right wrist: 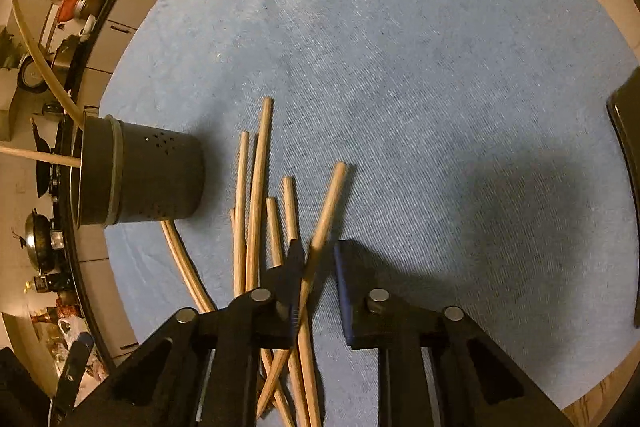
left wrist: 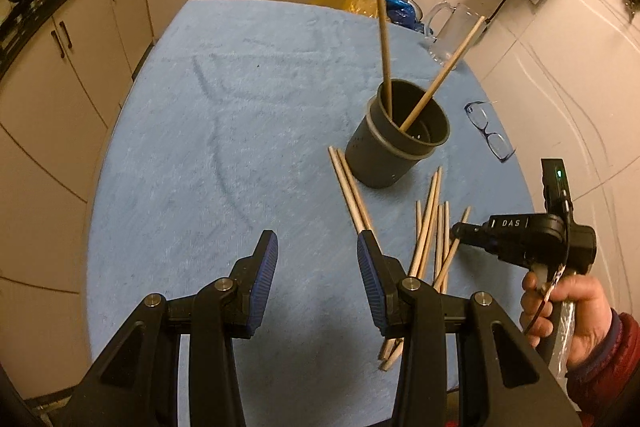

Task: Organize utensils
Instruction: 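Grasp several chopsticks from the pile with the right gripper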

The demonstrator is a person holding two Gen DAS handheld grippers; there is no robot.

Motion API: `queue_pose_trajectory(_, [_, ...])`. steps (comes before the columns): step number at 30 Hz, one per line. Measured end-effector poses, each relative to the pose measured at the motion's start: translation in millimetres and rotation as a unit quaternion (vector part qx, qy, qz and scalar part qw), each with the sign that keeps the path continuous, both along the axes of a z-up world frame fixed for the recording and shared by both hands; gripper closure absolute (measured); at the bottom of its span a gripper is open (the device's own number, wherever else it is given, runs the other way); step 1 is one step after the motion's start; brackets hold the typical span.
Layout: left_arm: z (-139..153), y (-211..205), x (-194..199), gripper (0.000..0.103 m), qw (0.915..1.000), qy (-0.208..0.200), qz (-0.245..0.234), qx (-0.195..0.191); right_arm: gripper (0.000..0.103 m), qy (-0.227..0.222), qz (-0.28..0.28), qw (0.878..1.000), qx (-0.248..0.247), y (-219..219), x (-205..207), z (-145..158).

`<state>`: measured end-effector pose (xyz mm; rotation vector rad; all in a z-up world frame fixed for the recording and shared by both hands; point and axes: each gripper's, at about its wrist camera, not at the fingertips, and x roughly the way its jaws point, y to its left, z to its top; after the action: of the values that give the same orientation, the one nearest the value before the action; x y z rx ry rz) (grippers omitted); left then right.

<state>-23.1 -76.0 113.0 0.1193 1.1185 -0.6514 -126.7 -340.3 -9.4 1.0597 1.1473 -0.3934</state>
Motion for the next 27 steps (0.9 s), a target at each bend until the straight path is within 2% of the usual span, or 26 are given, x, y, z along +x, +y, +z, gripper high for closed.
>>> queue_pose_trajectory(3, [-4,-4,1,0.063,1.0,0.007,-0.004,0.002,0.096,-0.004,0.006,1.0,0.004,0,3,-2])
queue_pose_trajectory(8, [-20,-18,4,0.063,0.9993,0.034,-0.012,0.001,0.096,-0.021,0.013,1.0,-0.006,-2,-4,6])
queue_pose_trajectory(14, [-47,-43,10,0.063,0.9972,0.073,-0.017,0.0,0.096,-0.052,0.022,0.998,-0.029,-6,-13,33])
queue_pose_trajectory(20, [-74,-66,29,0.065,0.993,0.118,0.004,-0.005,0.096,-0.076,0.036,0.995,-0.046,-7,-19,56])
queue_pose_trajectory(27, [-93,-83,43,0.077,0.9914,0.127,0.025,0.019,0.096,-0.097,0.052,0.991,-0.073,-10,-19,78])
